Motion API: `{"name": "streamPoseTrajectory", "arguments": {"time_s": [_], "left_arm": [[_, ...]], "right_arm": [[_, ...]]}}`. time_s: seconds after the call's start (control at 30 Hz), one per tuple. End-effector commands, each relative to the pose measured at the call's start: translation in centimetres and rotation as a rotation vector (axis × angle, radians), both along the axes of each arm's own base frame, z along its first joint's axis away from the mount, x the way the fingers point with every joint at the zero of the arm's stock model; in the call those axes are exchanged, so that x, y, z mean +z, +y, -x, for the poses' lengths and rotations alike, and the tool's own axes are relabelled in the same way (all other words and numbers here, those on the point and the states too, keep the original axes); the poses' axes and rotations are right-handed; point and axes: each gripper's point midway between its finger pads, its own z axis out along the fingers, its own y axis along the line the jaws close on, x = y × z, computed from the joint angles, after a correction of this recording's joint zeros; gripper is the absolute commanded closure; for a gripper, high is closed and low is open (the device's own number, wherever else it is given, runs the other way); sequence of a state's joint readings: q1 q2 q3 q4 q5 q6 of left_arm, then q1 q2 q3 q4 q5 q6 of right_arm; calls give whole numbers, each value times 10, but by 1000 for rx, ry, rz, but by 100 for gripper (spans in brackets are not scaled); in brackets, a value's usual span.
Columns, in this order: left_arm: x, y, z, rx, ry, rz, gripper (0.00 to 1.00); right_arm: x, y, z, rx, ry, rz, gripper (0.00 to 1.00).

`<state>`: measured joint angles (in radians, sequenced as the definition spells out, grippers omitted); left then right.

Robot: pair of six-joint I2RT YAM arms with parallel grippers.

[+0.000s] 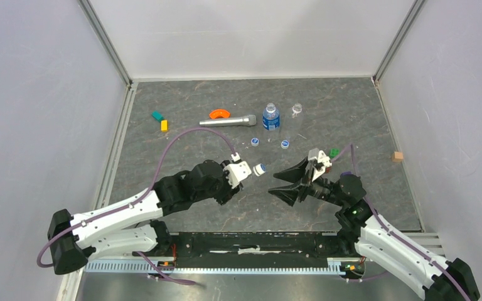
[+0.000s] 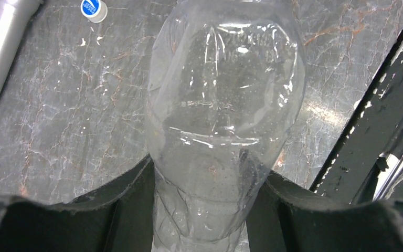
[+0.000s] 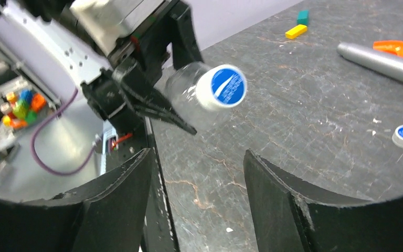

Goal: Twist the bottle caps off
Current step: Unscrew the bottle cap from the plastic bottle.

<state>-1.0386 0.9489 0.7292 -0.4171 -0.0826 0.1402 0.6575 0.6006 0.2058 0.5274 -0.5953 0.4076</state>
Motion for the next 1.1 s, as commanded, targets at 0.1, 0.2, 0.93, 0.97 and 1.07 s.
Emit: {"name": "streamPoseTrajectory", "arguments": {"time_s": [0.1,0.2,0.93,0.97,1.07], "left_arm": [[9,-10,-3,-13,-99,-45,79],[5,-14,3,-42,-108,-78,78],[-8,-21,10,-89,-87,-108,74],[-10,-23,12,-105,-81,-97,74],[-9,-33,22,-155,-48,-55,74]], "right_arm": [[29,1,-28,-139,263,-159,32],[20,7,-32,-138,330,-130,32],[20,22,8,145,130,-109,94],[19,21,14,179,63,-94,94],[8,19,24,232,-107,-29,93]]}}
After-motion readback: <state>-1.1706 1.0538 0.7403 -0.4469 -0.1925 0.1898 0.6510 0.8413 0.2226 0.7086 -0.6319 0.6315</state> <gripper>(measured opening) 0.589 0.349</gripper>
